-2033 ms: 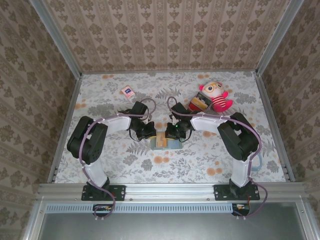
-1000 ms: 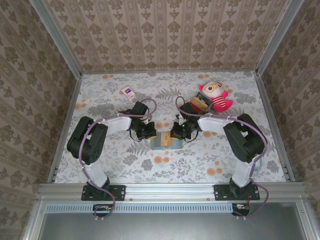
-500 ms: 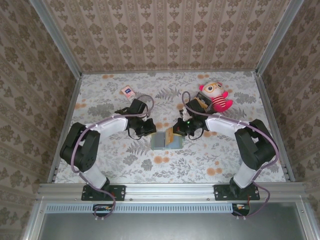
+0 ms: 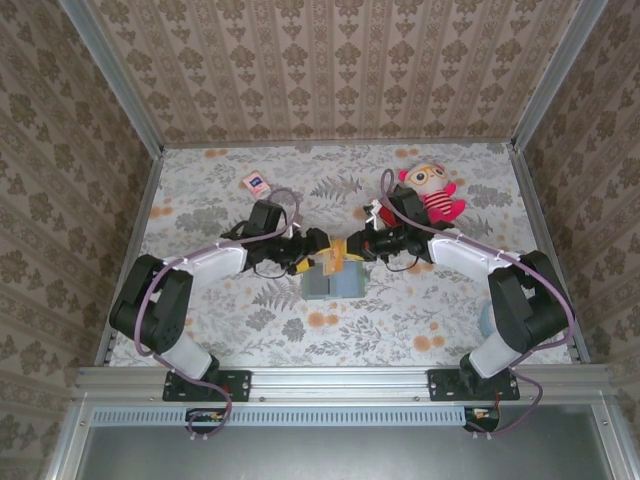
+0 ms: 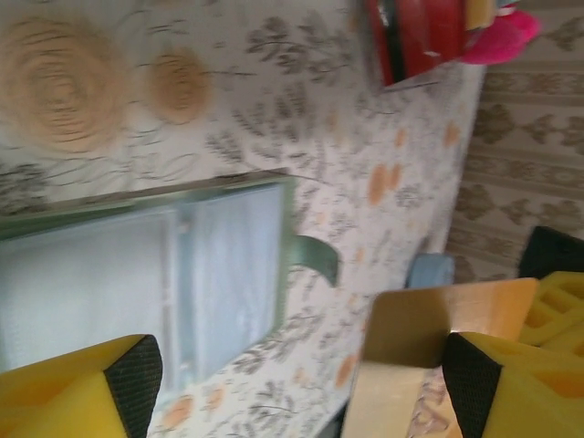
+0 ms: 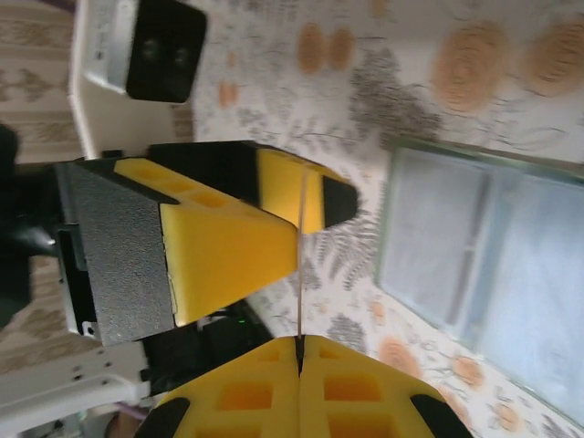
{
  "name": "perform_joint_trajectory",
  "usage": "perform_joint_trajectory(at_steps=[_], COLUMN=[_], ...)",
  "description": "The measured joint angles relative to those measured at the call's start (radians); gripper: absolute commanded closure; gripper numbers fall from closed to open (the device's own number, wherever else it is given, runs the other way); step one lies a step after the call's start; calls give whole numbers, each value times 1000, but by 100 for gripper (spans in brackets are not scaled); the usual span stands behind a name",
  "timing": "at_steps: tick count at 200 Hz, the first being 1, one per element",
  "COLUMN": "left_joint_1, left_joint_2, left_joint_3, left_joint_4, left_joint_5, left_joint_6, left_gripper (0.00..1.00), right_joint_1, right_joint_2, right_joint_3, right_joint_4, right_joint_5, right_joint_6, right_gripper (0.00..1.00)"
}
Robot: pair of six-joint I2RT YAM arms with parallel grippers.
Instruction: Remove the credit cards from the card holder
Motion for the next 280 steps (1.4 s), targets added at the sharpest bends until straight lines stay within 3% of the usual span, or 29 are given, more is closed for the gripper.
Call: perform_joint_trajectory(at_steps=[25,46,66,119,149,182,206,239,280], left_joint_1=[8,22,39,45,46,47,47,45,45], left_joint_2=[-45,-88,-123,-134,-134,-135,-137,-165,-183], left_joint_3=[0,-2,-20,-51,-53,-54,-54,-54,-54], left_joint_4=[87,151,208,275,290,301,319,332,335], left_joint_5=[55,87,109,144,151,143,124,102,95], left_joint_6=[-59,-103,-140,-192,-199,-214,-239,-263,-280], left_gripper=[18,27,42,72,100,100,100,100,100], right_joint_1=[-7,-13,-21,-28,-28,-30,-27,4,19], right_joint_2=[0,0,0,0,0,0,-4,-5,-5], right_joint_3=[-5,-6,-6,-6,-6,-33,-79,-101,-106], right_joint_4=[77,124,155,211,220,288,371,504,636], right_joint_5=[-60,-87,-100,-119,-120,-119,-106,-87,-76], right_joint_6=[48,82,106,152,163,211,293,401,501], right_gripper=[100,100,100,100,100,74,64,70,93])
